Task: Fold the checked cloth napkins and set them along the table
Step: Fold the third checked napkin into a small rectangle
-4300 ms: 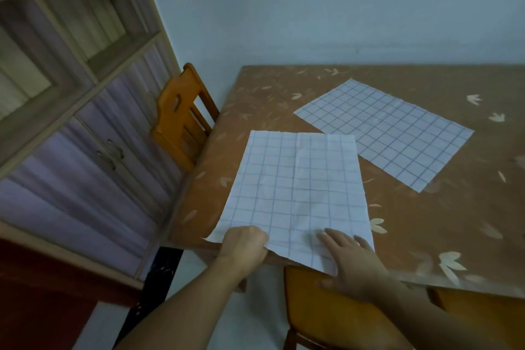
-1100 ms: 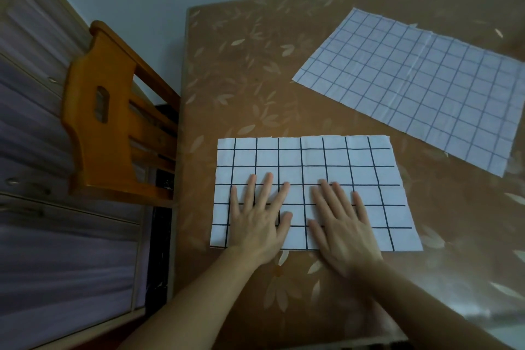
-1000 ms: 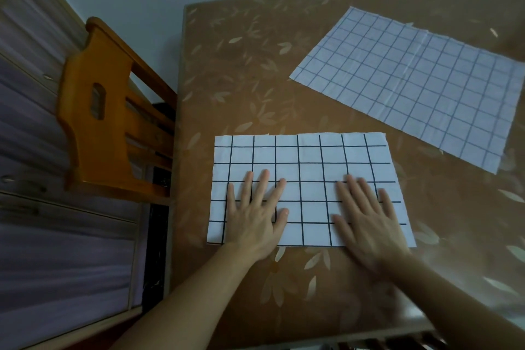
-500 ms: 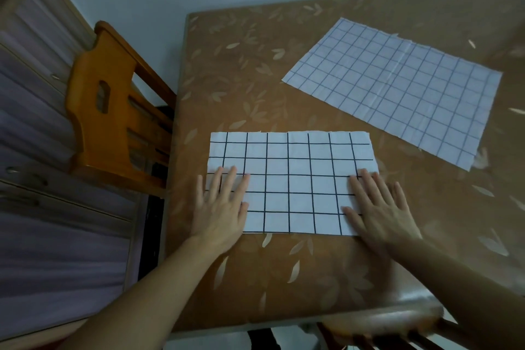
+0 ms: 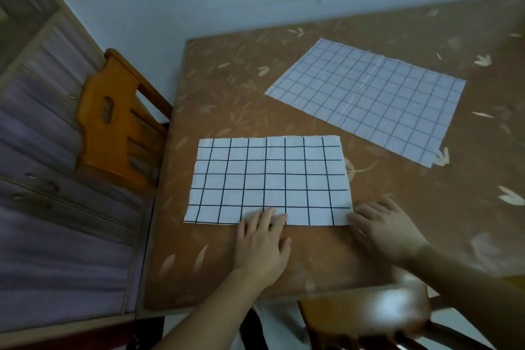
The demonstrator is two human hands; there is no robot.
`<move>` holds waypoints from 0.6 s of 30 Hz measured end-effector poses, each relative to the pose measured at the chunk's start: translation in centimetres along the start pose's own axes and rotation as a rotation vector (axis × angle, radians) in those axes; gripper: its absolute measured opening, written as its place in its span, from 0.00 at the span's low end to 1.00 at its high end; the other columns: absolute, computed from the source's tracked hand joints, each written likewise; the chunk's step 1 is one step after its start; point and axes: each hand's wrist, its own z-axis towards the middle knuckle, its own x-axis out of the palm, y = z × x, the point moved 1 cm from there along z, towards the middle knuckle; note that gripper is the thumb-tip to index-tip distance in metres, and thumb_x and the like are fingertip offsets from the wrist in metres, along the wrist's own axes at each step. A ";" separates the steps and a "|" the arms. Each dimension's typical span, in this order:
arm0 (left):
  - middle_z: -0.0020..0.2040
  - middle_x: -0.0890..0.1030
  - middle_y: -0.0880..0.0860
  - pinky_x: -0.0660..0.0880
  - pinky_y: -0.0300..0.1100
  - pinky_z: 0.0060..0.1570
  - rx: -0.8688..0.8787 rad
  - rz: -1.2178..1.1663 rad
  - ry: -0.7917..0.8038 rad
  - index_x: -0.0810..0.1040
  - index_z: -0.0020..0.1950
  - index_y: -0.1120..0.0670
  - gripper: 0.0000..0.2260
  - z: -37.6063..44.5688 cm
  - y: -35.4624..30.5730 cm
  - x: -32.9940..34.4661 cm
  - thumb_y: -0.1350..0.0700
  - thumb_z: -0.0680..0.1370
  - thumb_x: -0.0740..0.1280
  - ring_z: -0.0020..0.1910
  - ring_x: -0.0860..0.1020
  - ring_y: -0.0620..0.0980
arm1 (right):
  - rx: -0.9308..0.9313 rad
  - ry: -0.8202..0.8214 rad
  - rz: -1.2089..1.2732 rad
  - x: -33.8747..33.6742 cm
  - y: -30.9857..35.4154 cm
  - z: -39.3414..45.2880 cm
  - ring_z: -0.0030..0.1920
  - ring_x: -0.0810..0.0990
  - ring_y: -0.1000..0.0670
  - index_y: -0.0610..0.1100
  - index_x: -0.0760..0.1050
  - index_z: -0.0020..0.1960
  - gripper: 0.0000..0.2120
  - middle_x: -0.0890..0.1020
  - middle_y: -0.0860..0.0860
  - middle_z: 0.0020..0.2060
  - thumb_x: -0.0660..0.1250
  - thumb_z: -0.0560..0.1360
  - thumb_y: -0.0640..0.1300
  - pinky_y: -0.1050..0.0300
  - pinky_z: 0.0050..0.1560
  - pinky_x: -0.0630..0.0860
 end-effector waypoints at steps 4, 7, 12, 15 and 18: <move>0.77 0.58 0.46 0.48 0.53 0.75 -0.056 0.010 -0.006 0.58 0.75 0.42 0.22 0.1 -1.1 -0.4 0.44 0.81 0.53 0.76 0.53 0.50 | -0.035 0.103 -0.035 -0.7 0.1 2.1 0.26 0.76 0.48 0.49 0.76 0.31 0.12 0.76 0.52 0.28 0.79 0.57 0.45 0.55 0.29 0.73; 0.72 0.65 0.45 0.56 0.49 0.72 -0.056 -0.104 -0.146 0.63 0.73 0.43 0.21 -1.1 -1.5 -0.4 0.47 0.80 0.57 0.73 0.59 0.48 | 0.070 0.100 0.083 -2.0 2.3 1.8 0.33 0.77 0.48 0.49 0.75 0.36 0.05 0.76 0.52 0.33 0.70 0.65 0.49 0.53 0.34 0.73; 0.48 0.78 0.49 0.77 0.47 0.50 -0.328 -0.841 -0.193 0.72 0.53 0.44 0.04 -4.3 -1.5 -1.2 0.50 0.79 0.65 0.47 0.78 0.50 | 0.178 0.038 0.270 -4.2 9.2 0.4 0.28 0.74 0.53 0.52 0.68 0.34 0.07 0.72 0.55 0.29 0.65 0.64 0.52 0.59 0.28 0.68; 0.38 0.80 0.54 0.77 0.45 0.41 -0.430 -1.067 -0.078 0.68 0.60 0.41 0.09 -5.9 0.5 -2.2 0.47 0.80 0.61 0.36 0.80 0.51 | 0.164 0.069 0.328 -5.3 14.1 0.9 0.29 0.71 0.50 0.51 0.64 0.37 0.08 0.71 0.54 0.31 0.63 0.68 0.51 0.57 0.29 0.64; 0.40 0.80 0.51 0.74 0.40 0.42 -0.423 -1.069 -0.038 0.73 0.58 0.44 0.09 -7.7 3.9 -3.1 0.49 0.79 0.64 0.41 0.80 0.49 | 0.193 0.049 0.376 -6.1 19.5 1.6 0.23 0.73 0.51 0.51 0.65 0.33 0.07 0.73 0.54 0.26 0.60 0.64 0.52 0.61 0.22 0.52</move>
